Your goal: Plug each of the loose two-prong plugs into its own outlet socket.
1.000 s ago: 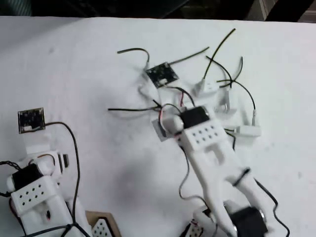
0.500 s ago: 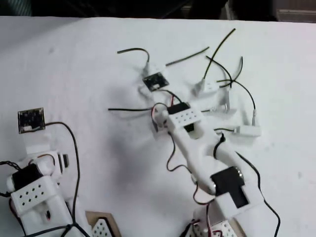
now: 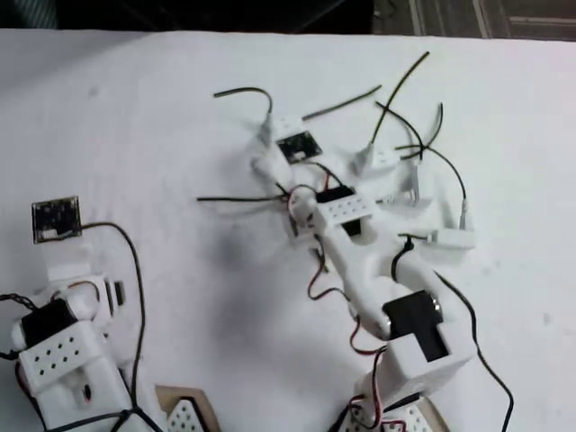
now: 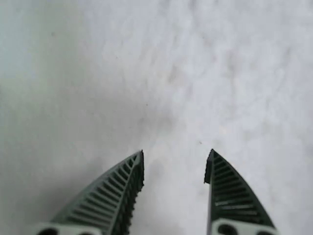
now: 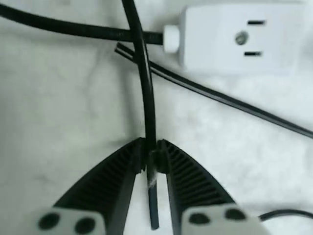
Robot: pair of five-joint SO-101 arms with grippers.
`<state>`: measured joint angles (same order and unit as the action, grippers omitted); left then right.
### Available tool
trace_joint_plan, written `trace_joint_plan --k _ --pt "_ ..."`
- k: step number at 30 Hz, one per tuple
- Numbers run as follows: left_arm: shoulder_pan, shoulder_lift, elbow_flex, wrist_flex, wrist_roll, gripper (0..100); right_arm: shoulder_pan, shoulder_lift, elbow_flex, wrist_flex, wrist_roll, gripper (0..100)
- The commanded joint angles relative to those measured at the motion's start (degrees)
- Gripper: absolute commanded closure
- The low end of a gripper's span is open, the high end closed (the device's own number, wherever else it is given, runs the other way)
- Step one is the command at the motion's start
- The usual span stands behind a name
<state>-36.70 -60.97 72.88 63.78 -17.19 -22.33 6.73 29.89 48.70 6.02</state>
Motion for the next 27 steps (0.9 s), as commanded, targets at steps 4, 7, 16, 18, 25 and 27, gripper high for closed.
trace_joint_plan --k 4,7,16,18,25,27 --pt "-0.04 -1.01 -0.26 -0.97 -0.44 78 0.04 -14.2 -0.35 10.95 0.09 98.1" --pt "-0.04 -1.01 -0.26 -0.97 -0.44 78 0.22 -21.76 -0.35 16.92 0.09 98.1" --pt "-0.04 -1.01 -0.26 -0.97 -0.44 78 0.66 -40.48 -0.18 34.15 3.96 98.1" --pt "-0.04 -1.01 -0.26 -0.97 -0.44 78 2.07 -44.79 -0.26 36.62 5.98 98.1" --pt "-0.04 -1.01 -0.26 -0.97 -0.44 78 10.15 -58.86 -0.44 42.95 19.6 98.1" --pt "-0.04 -1.01 -0.26 -0.97 -0.44 78 11.38 -62.29 -0.44 43.38 22.07 98.1"
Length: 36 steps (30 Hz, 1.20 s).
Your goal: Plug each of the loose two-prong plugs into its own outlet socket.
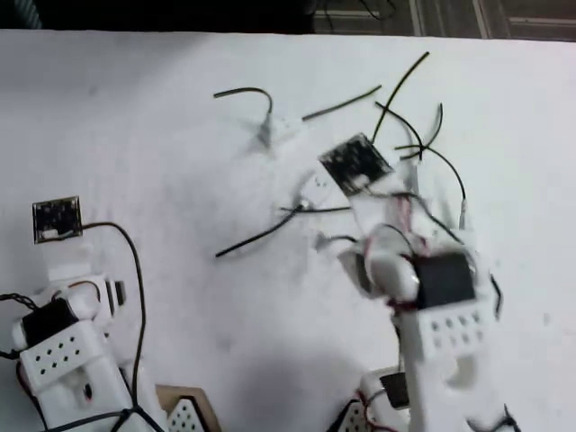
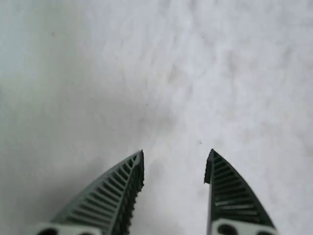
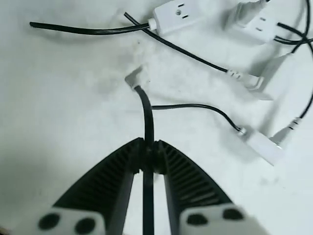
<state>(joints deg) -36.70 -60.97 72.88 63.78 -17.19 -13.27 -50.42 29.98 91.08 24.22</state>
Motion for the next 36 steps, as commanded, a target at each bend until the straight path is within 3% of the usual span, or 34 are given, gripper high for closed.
trace_joint_plan --k 1,3,6,11,14,19,25,30,36 --pt "-0.04 -1.01 -0.26 -0.97 -0.44 78 2.33 -6.37 -0.53 1.01 4.66 98.1" --pt "-0.04 -1.01 -0.26 -0.97 -0.44 78 -0.04 -8.13 -0.26 0.75 4.92 98.1" --pt "-0.04 -1.01 -0.26 -0.97 -0.44 78 -9.36 -7.87 0.62 0.4 3.08 98.0" --pt "-0.04 -1.01 -0.18 -0.97 -0.44 78 -25.1 -1.01 9.67 -8.75 -10.9 84.1" --pt "-0.04 -1.01 0.18 -0.97 -0.44 78 -30.11 4.88 12.57 -14.02 -16.35 76.6" --pt "-0.04 -1.01 0.7 -2.37 -0.44 78 -35.74 8.66 11.52 -17.63 -19.69 76.2" --pt "-0.04 -1.01 0.7 -2.46 -0.44 78 -37.32 7.6 11.16 -17.54 -19.43 77.1" --pt "-0.04 -1.01 0.7 -2.46 -0.44 78 -31.87 11.38 13.71 -17.27 -19.43 84.8" --pt "-0.04 -1.01 0.7 -2.46 -0.44 78 -31.08 21.76 17.58 -26.59 -19.96 78.2"
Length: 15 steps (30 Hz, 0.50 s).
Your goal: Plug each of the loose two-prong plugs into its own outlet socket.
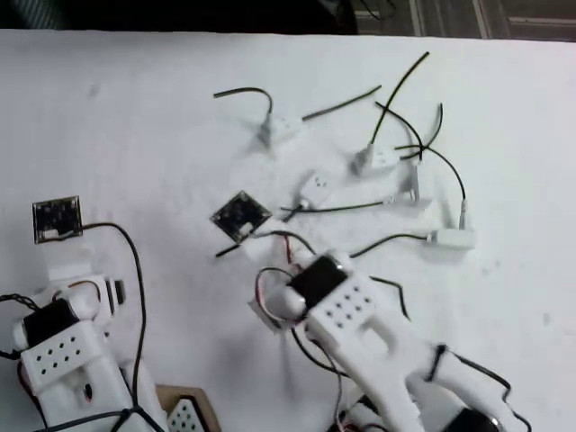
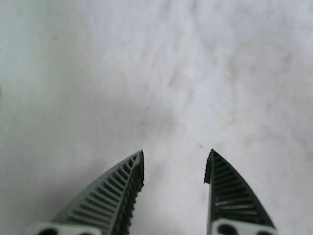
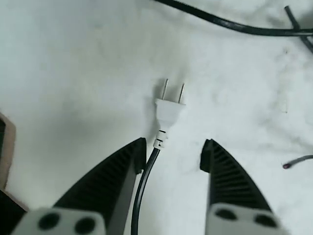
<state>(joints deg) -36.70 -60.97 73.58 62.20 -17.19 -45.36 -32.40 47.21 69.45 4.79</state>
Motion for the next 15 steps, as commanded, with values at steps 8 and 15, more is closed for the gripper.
trace_joint_plan --k 8,15 --pt "-0.04 -1.01 0.0 -0.88 -0.44 78 -0.31 19.03 0.26 -14.9 -2.9 77.5" --pt "-0.04 -1.01 0.0 -0.88 -0.44 78 0.04 25.8 -0.26 -17.1 -2.99 80.9"
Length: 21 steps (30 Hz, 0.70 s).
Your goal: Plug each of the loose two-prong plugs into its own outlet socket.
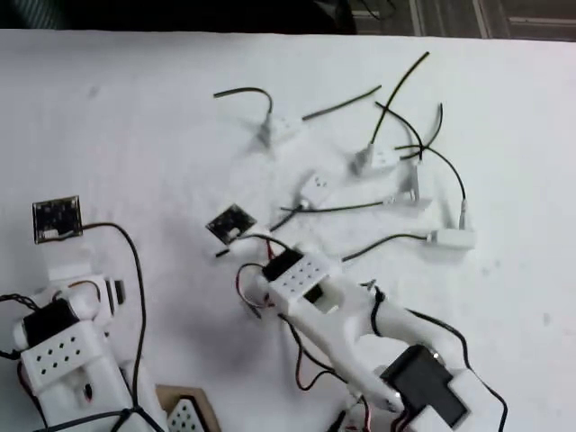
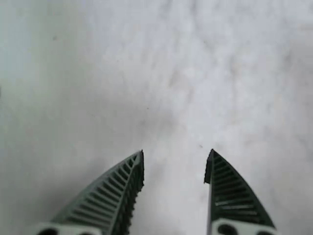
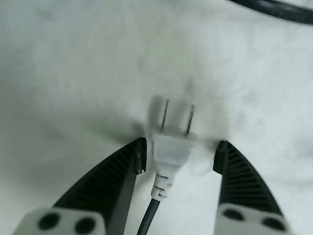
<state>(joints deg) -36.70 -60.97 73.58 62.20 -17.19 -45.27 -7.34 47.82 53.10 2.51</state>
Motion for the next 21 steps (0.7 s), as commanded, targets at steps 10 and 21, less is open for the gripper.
trace_joint_plan --k 10,21 --pt "-0.04 -1.01 0.0 -0.79 -0.44 78 0.75 0.66 -10.99 -0.48 -24.18 98.1" --pt "-0.04 -1.01 0.7 -0.97 -2.55 78 18.42 0.84 -14.68 1.8 -36.13 98.1"
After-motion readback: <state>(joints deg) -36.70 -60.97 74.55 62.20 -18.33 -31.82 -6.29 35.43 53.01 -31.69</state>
